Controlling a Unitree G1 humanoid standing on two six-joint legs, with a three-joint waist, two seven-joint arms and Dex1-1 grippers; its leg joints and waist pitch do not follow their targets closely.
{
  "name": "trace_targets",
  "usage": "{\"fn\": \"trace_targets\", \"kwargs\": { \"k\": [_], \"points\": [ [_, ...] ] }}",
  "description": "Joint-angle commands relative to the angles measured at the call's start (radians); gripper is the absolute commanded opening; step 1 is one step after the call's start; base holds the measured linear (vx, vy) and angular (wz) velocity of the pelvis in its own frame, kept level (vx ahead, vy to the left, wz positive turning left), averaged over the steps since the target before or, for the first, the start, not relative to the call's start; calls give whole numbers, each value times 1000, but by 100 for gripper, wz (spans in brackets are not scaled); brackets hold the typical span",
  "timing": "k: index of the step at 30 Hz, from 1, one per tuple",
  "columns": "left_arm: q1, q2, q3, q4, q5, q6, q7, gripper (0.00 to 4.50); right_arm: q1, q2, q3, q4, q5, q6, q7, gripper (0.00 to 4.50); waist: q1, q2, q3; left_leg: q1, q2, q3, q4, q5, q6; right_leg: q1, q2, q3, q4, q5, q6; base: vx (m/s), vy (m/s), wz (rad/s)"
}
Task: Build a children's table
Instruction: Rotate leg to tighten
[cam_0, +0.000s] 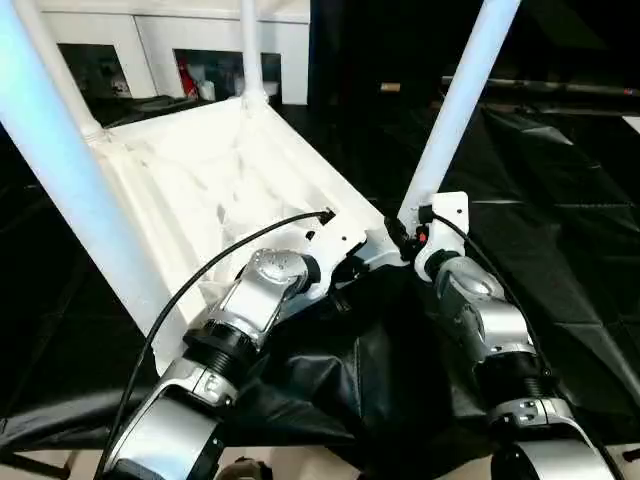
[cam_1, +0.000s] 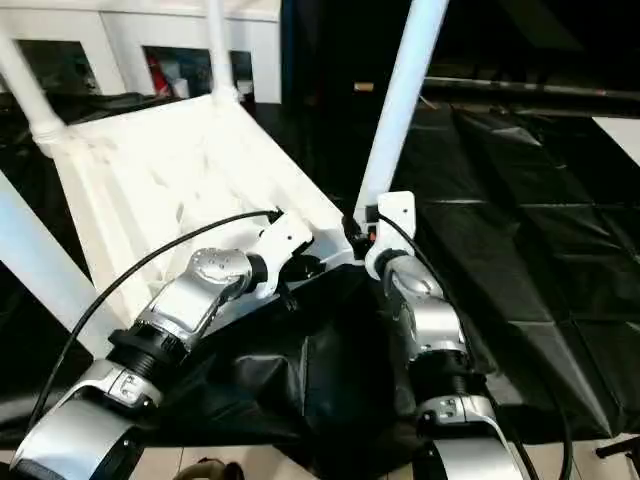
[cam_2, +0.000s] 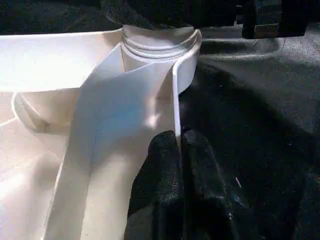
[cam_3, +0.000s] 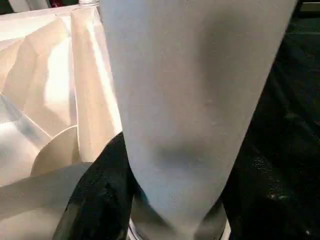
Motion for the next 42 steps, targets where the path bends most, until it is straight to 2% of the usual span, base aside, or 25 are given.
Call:
{"fn": "trace_targets", "kwargs": {
  "k": [1,3,4,5,7,11,12,15,17,21,23,24,26,29,31,34,35,40,42],
  "points": [
    [-14,-19,-11,10,-20,-31,-4,0,23,38,44,41,35,37,77,268,1,-4,-55,27,93,-52,-87,-263,8,27,-103,62,-85,-285,-188,0,0,0],
    [-8,11,-7,5,-26,-50,-43,0,23,-6,55,25,26,29,139,275,2,-4,-57,27,94,-53,-87,-269,11,28,-104,62,-87,-307,-187,0,0,0],
    [-6,15,-7,4,-27,-54,-49,0,24,-13,57,22,25,30,150,300,3,-5,-58,25,94,-53,-86,-266,13,30,-104,61,-86,-305,-187,0,0,0],
    [2,42,-7,-8,-34,-64,-92,0,32,-57,72,0,23,35,221,300,5,-5,-59,24,94,-53,-85,-255,18,31,-105,61,-86,-299,-188,0,0,0],
    [7,61,-6,-14,-38,-60,-117,0,41,-88,84,-17,27,37,278,300,5,-5,-59,23,93,-51,-84,-245,26,31,-103,62,-84,-282,-192,0,0,0],
    [31,128,-13,-43,-57,-110,-231,0,87,-201,136,-99,43,43,484,300,12,-8,-63,20,96,-51,-80,-203,55,39,-104,60,-78,-239,-199,0,0,0],
    [38,142,-15,-53,-64,-111,-257,0,98,-224,146,-116,47,43,529,300,10,-6,-64,22,99,-49,-80,-194,61,35,-103,61,-73,-212,-216,0,0,0],
    [67,195,-26,-99,-99,-135,-370,0,135,-305,189,-176,61,35,690,300,16,-4,-68,22,100,-50,-77,-171,75,39,-103,59,-65,-159,-237,0,0,0],
    [91,221,-29,-144,-133,-126,-437,0,142,-331,188,-188,77,28,742,300,17,-1,-68,23,100,-47,-75,-172,79,37,-104,59,-63,-151,-257,0,0,0],
    [124,251,-38,-201,-171,-102,-525,0,145,-351,182,-203,104,28,793,300,23,0,-71,24,102,-46,-73,-158,74,38,-102,58,-58,-139,-270,0,0,0],
    [133,258,-43,-213,-175,-97,-541,0,146,-352,180,-210,113,30,811,300,26,0,-73,26,102,-43,-71,-141,79,37,-99,57,-53,-103,-280,0,0,0],
    [135,260,-43,-216,-176,-99,-543,0,148,-355,180,-215,116,31,821,285,29,-1,-73,27,102,-43,-70,-138,81,37,-100,57,-53,-103,-281,0,0,0],
    [139,264,-45,-219,-178,-99,-548,0,149,-358,182,-223,127,39,841,285,34,-2,-73,27,102,-42,-69,-139,79,37,-101,58,-53,-112,-279,0,0,0],
    [139,269,-44,-221,-179,-98,-554,0,152,-360,187,-228,132,39,862,246,37,-3,-72,26,101,-43,-69,-139,75,37,-101,57,-54,-127,-273,0,0,0],
    [139,269,-44,-221,-178,-97,-555,0,153,-361,188,-229,131,40,869,238,37,-3,-73,26,100,-43,-69,-139,72,37,-101,57,-53,-132,-269,0,0,0],
    [143,271,-41,-230,-174,-90,-556,0,158,-364,194,-232,133,42,886,219,37,-11,-74,26,99,-42,-67,-123,79,39,-102,58,-52,-124,-265,0,0,0],
    [144,271,-40,-231,-174,-89,-555,0,159,-366,197,-230,133,42,891,213,38,-10,-74,26,98,-42,-66,-117,83,38,-102,57,-52,-124,-264,0,0,0],
    [149,272,-39,-229,-171,-94,-545,0,161,-367,206,-223,126,37,903,209,38,-12,-74,25,97,-41,-64,-106,93,37,-100,56,-51,-129,-260,0,0,0],
    [145,264,-34,-211,-151,-102,-502,0,161,-358,202,-212,119,33,881,209,38,-15,-74,26,97,-41,-63,-108,94,37,-100,56,-52,-135,-258,0,0,0]
  ]
}}
